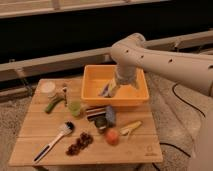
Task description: Place eraser in plastic cup
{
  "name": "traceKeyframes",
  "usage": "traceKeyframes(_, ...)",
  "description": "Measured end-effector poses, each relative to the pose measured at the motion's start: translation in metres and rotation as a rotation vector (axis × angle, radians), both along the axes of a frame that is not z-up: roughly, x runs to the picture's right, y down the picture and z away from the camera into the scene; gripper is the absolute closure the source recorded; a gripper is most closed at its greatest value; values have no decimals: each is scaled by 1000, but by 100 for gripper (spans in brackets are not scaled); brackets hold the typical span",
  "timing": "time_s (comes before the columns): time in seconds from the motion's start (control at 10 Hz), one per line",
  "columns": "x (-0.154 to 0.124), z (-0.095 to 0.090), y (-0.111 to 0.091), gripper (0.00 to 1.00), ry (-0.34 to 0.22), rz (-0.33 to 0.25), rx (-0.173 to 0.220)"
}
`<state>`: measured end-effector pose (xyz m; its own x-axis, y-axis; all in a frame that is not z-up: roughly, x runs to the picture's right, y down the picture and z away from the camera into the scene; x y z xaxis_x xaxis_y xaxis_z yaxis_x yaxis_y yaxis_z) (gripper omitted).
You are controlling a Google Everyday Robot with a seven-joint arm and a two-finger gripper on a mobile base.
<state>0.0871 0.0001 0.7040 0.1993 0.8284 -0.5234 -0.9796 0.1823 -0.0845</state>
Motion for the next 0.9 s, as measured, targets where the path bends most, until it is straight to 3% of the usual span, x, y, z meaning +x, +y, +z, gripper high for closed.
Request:
traceKeyframes(0.3, -6, -8, -3, 20, -53, -36, 26)
traceKeyframes(0.5, -40, -23, 1, 20, -159, -158, 73)
traceKeyframes(0.7, -87, -40, 25, 20, -285, -308, 137)
traceKeyframes(0.9, -136, -45, 46, 20, -390, -437, 173)
